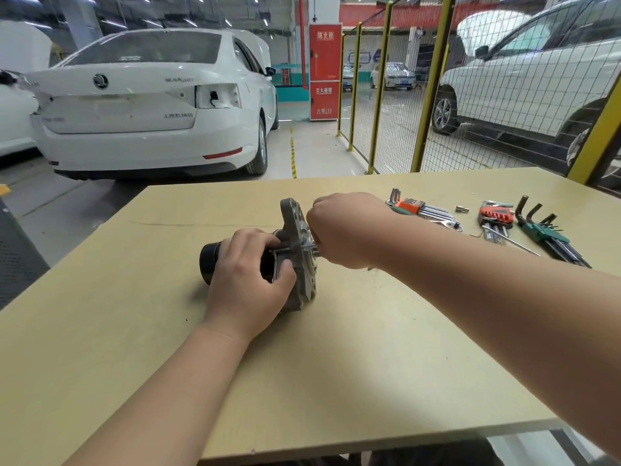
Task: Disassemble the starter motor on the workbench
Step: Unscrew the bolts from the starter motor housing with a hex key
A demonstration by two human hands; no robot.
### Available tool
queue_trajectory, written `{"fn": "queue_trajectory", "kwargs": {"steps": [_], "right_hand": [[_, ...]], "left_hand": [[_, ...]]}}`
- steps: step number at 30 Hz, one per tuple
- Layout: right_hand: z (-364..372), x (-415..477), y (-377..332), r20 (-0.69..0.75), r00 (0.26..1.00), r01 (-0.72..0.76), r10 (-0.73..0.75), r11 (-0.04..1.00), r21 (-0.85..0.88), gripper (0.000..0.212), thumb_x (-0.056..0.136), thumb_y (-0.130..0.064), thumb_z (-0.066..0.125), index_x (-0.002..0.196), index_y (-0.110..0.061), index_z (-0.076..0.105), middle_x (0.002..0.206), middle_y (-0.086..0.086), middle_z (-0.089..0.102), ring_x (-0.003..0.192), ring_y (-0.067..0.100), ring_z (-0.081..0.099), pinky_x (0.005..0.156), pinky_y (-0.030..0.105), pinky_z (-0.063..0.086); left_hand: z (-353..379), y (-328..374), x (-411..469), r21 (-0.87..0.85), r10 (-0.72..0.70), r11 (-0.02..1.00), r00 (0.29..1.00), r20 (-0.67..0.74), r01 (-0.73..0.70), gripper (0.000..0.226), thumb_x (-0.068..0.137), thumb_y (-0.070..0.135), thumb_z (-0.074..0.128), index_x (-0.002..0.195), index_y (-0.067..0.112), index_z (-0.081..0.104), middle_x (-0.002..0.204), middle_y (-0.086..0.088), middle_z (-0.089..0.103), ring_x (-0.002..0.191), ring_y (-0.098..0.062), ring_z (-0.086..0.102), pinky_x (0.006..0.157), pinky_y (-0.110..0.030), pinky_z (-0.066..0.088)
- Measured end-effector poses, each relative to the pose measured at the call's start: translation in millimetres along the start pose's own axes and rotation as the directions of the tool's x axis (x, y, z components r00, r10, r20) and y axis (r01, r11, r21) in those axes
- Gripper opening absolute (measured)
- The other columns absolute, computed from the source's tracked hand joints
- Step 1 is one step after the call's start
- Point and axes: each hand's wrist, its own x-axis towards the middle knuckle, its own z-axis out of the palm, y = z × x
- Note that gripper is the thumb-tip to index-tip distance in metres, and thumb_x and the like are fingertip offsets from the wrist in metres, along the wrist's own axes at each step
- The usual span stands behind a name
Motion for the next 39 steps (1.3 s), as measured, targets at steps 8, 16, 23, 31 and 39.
{"fn": "queue_trajectory", "kwargs": {"steps": [8,16,23,31,39], "right_hand": [[-1.4,-1.1,0.3,0.128,0.991,0.017,-0.035,0.991,0.135,0.016,0.093,-0.017,0.044,0.080,-0.011,0.051,0.077,0.001,0.045,0.070,0.018,0.044,0.055,0.027,0.035],[-9.4,-1.2,-5.2,0.039,0.999,-0.010,0.013,0.997,-0.076,0.033,0.087,-0.011,0.053,0.062,-0.016,0.033,0.067,0.001,0.045,0.053,0.018,0.043,0.043,0.024,0.027],[0.9,0.3,-4.9,0.119,0.993,0.009,-0.019,0.996,0.086,0.015,0.092,-0.019,0.048,0.100,-0.009,0.057,0.094,0.007,0.057,0.083,0.026,0.058,0.062,0.031,0.046],[-2.9,-0.8,-2.9,0.066,0.997,0.037,-0.038,0.999,0.007,0.024,0.088,-0.009,0.050,0.067,-0.016,0.041,0.085,0.005,0.052,0.064,0.020,0.050,0.050,0.028,0.036],[0.7,2.0,-10.0,-0.003,1.000,-0.022,0.022,0.999,-0.045,0.022,0.085,-0.011,0.056,0.074,-0.013,0.038,0.076,0.001,0.045,0.057,0.020,0.045,0.047,0.027,0.032]], "left_hand": [[1.1,0.0,-0.9,0.010,-0.002,1.000,1.000,-0.004,0.002,0.038,0.077,0.036,0.047,0.095,0.008,0.066,0.100,-0.006,0.060,0.097,-0.030,0.052,0.087,-0.019,0.030],[0.0,1.6,-0.2,0.014,-0.016,1.000,1.000,0.027,0.016,0.041,0.077,0.037,0.045,0.097,0.009,0.068,0.101,-0.009,0.060,0.099,-0.034,0.052,0.089,-0.020,0.028],[0.0,3.5,-0.7,0.026,-0.032,0.999,0.999,0.019,0.032,0.027,0.077,0.021,0.058,0.096,0.007,0.069,0.101,-0.011,0.061,0.099,-0.036,0.053,0.088,-0.023,0.030],[1.3,1.9,-0.9,0.024,-0.039,0.999,0.999,0.017,0.038,0.030,0.078,0.026,0.055,0.097,0.009,0.069,0.104,-0.010,0.061,0.099,-0.033,0.051,0.087,-0.021,0.029],[1.1,1.8,-1.3,0.019,-0.018,1.000,1.000,0.022,0.018,0.041,0.078,0.038,0.045,0.098,0.010,0.068,0.104,-0.010,0.060,0.098,-0.033,0.050,0.087,-0.023,0.030]]}}
